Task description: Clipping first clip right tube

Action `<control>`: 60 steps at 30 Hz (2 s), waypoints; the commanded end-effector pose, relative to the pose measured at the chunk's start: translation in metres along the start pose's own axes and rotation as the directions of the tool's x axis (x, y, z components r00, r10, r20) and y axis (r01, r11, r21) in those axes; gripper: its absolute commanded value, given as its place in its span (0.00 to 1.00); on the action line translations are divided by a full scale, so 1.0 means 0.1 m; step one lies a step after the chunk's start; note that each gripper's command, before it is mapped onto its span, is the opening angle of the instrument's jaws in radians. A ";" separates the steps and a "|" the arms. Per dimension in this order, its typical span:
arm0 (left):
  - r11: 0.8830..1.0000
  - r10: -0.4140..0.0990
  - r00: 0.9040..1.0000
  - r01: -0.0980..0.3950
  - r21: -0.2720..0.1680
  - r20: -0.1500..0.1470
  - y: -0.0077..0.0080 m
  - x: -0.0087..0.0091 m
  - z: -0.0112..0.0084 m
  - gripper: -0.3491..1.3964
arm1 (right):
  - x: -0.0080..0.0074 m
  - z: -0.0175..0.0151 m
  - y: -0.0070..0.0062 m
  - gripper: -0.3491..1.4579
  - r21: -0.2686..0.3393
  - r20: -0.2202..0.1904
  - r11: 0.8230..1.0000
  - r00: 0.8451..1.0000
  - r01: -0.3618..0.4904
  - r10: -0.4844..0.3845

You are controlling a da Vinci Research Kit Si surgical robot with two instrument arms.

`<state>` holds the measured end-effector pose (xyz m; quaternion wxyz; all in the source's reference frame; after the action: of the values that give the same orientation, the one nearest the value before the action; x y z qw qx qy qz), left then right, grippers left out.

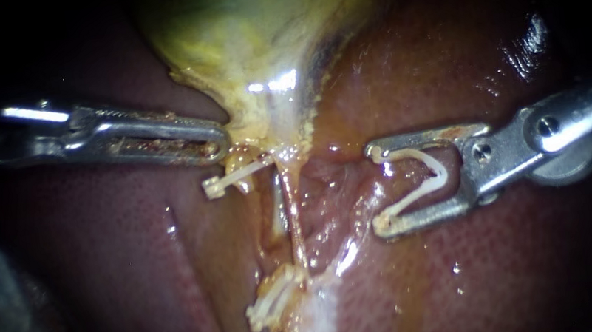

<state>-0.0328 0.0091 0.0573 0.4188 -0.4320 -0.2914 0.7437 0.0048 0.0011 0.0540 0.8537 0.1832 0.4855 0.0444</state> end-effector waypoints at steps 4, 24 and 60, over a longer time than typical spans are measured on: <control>1.000 -0.007 1.000 0.007 -0.012 0.006 0.008 0.010 -0.020 0.00 | 0.000 0.000 0.000 0.47 0.000 0.000 1.000 1.000 0.000 0.000; 0.999 -0.032 0.999 0.032 -0.003 -0.014 0.038 0.030 -0.051 0.00 | 0.012 0.059 0.001 0.45 0.067 -0.069 0.985 0.984 -0.161 0.166; 1.000 -0.031 0.999 0.031 -0.001 -0.015 0.038 0.029 -0.048 0.00 | 0.022 0.133 -0.042 0.43 0.326 -0.174 0.846 0.853 -0.421 0.492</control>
<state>-0.0308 0.0101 0.0510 0.4327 -0.4331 -0.2949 0.7337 0.0167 -0.0059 0.0569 0.7151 0.4050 0.5331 0.2013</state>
